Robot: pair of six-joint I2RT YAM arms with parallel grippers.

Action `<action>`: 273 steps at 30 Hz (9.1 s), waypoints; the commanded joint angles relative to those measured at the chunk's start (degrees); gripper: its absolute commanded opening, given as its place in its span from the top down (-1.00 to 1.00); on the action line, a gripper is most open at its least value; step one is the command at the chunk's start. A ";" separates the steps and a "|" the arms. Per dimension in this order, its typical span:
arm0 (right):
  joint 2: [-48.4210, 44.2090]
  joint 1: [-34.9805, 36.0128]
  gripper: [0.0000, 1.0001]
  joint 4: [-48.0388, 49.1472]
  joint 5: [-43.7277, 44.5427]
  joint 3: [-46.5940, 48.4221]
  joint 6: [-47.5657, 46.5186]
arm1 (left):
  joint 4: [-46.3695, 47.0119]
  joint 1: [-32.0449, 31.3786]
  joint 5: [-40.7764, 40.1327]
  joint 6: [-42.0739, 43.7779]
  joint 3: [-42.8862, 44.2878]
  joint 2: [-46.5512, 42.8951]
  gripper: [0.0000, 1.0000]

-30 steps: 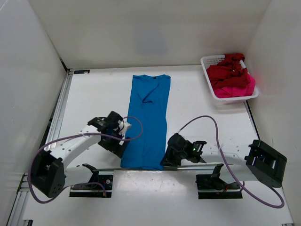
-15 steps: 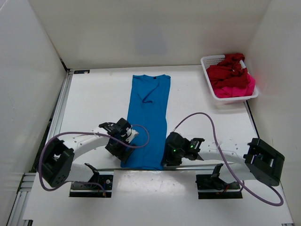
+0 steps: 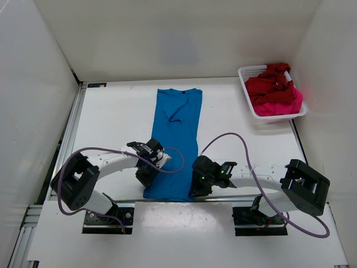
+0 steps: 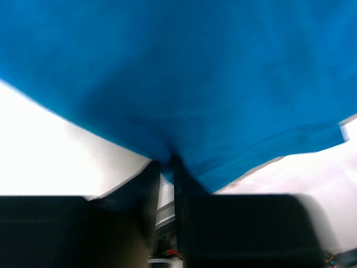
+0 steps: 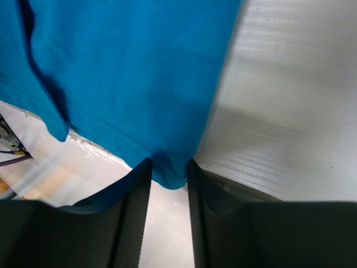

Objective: Fold and stack the t-shirts
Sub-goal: Grab the bottom of the folded rectangular tshirt with both arms, then fold the folded rectangular tshirt in 1/3 of the way, then grab one side of the 2/3 rectangular tshirt with both arms

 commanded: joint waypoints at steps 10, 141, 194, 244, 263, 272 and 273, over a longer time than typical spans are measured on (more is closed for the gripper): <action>-3.37 -0.90 1.00 -3.66 0.09 2.70 -2.20 | -2.62 -0.37 3.38 0.21 4.82 0.61 0.79; -27.37 -22.80 -0.19 -16.78 -5.53 -11.09 -4.84 | 9.42 -26.64 -35.64 0.21 6.48 2.36 0.57; 4.99 -14.00 -0.35 -17.74 4.76 22.77 -18.91 | -13.70 10.11 -3.23 0.21 29.64 6.95 -0.64; -11.73 2.96 -0.23 -6.15 10.46 -4.85 -3.70 | 0.89 -4.58 7.35 0.21 6.93 2.17 -0.53; -9.88 0.94 -0.15 -6.49 7.38 -5.37 -3.70 | -14.40 -6.51 5.92 0.21 13.43 16.76 -0.54; -10.41 0.94 -0.15 -7.02 8.53 -5.37 -2.64 | -9.75 -4.93 8.65 0.21 13.97 17.83 -0.45; -10.93 0.94 -0.15 -7.02 8.53 -5.37 -2.64 | -9.23 -4.41 8.65 0.21 13.97 16.44 -0.42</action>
